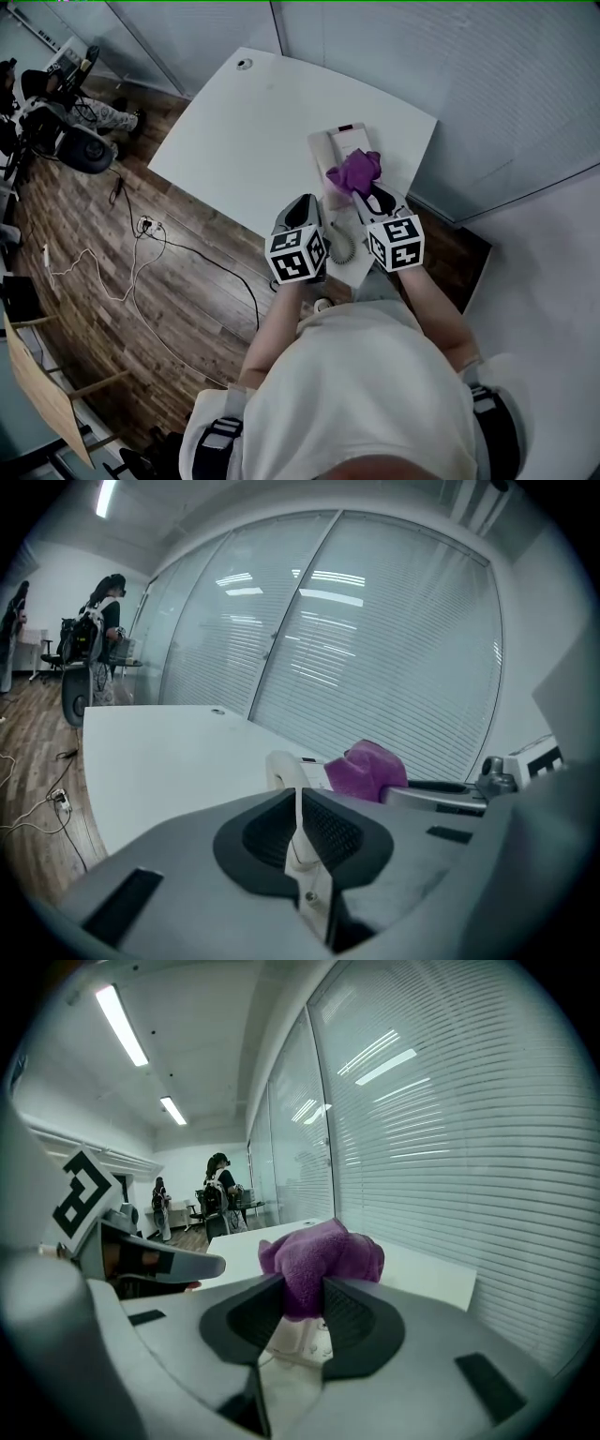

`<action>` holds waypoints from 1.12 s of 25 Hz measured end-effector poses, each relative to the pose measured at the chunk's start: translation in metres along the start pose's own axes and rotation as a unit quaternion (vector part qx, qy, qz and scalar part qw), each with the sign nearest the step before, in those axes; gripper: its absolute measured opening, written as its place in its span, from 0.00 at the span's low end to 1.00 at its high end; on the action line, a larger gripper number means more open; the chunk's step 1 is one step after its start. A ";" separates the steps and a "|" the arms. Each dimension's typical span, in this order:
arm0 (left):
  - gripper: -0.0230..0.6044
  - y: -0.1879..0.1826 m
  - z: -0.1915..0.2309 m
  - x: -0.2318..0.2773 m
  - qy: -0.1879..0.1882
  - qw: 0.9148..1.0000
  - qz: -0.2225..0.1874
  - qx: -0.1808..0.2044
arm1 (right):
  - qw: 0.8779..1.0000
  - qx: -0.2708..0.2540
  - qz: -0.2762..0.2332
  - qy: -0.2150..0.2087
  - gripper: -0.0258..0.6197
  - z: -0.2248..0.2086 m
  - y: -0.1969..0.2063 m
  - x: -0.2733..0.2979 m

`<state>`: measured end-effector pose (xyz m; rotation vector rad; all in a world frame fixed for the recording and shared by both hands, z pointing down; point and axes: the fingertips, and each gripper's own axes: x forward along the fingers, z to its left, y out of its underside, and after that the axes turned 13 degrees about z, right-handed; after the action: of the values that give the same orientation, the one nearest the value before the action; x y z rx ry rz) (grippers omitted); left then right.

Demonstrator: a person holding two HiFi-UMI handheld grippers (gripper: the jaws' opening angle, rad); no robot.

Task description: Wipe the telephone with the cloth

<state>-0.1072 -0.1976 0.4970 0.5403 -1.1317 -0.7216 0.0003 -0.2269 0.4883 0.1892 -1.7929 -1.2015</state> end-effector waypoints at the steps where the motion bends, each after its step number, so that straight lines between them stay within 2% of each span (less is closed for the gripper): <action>1: 0.07 -0.002 0.000 0.005 -0.001 1.000 0.002 -0.001 | 1.000 0.002 -0.002 0.001 0.24 -0.003 -0.003 0.000; 5: 0.10 -0.005 -0.006 0.027 0.003 1.000 0.014 -0.002 | 1.000 0.004 -0.007 0.010 0.24 -0.019 -0.008 0.000; 6: 0.21 -0.006 -0.008 0.033 0.004 1.000 0.017 -0.004 | 1.000 0.005 -0.009 0.012 0.24 -0.025 -0.009 0.000; 7: 0.29 -0.008 -0.010 0.040 0.005 1.000 0.018 -0.005 | 1.000 0.007 -0.011 0.014 0.24 -0.030 -0.010 0.001; 11: 0.38 -0.013 -0.013 0.065 -0.002 1.000 0.028 -0.007 | 1.000 0.018 -0.016 0.020 0.24 -0.049 -0.016 0.004; 20: 0.48 -0.019 -0.004 0.114 -0.051 0.997 0.053 -0.023 | 0.999 0.045 -0.016 0.023 0.24 -0.073 -0.015 0.019; 28: 0.49 -0.016 0.008 0.142 -0.123 0.990 0.066 -0.025 | 0.998 0.055 -0.011 0.016 0.24 -0.086 -0.014 0.037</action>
<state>-0.0834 -0.3152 0.5754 0.3360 -1.3626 -0.7118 0.0403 -0.3102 0.5069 0.2907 -1.8337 -1.1095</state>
